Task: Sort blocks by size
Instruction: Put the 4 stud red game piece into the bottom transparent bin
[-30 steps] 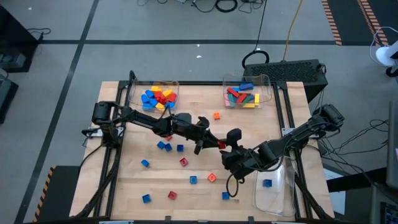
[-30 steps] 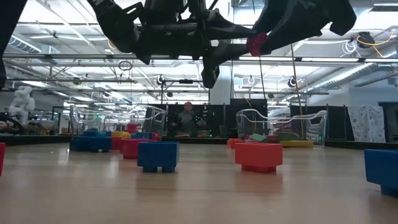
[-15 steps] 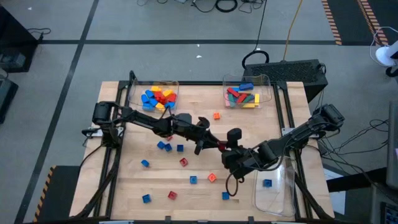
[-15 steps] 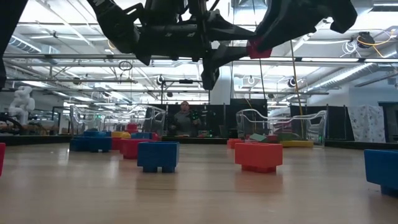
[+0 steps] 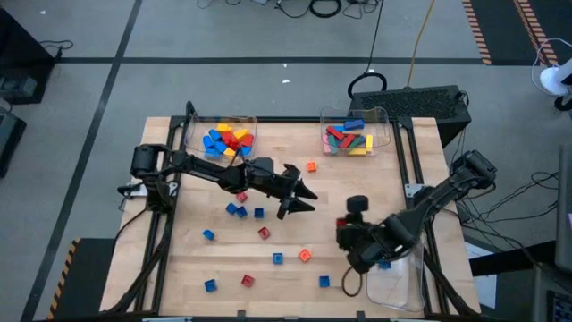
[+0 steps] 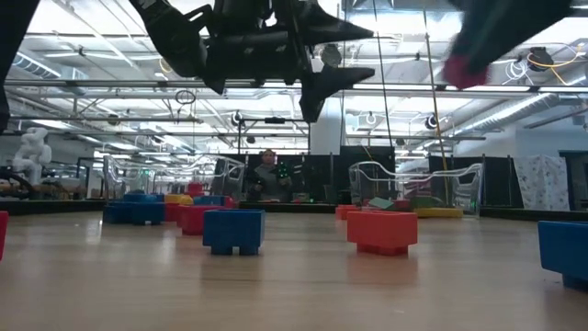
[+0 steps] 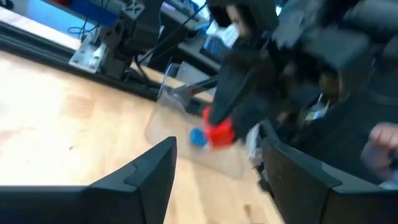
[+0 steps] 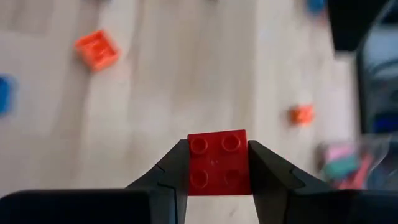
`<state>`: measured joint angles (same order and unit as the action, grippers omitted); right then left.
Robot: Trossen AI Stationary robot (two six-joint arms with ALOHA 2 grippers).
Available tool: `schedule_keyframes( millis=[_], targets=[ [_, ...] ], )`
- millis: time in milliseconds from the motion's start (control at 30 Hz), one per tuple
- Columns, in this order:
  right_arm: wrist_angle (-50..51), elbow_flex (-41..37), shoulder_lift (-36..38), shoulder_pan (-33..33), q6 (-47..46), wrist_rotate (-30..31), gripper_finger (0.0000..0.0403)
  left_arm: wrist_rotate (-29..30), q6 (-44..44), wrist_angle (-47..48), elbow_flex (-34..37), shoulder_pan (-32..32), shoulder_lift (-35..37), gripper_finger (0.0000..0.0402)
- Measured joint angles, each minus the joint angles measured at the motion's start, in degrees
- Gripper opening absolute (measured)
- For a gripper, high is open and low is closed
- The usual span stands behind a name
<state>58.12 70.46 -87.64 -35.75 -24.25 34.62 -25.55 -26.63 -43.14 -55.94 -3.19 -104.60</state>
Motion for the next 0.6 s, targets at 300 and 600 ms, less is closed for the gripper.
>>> schedule_keyframes(
  millis=[300,600],
  targets=[
    [19.9,5.3,0.0,-10.5,-30.1,-12.8,0.0112,18.9,17.5,11.6,0.0,-0.1,-0.4,0.0237],
    [18.9,1.6,0.0,-21.1,-54.2,-15.4,0.0113,27.1,25.9,13.3,-1.5,-2.9,-5.8,0.0238]
  ],
)
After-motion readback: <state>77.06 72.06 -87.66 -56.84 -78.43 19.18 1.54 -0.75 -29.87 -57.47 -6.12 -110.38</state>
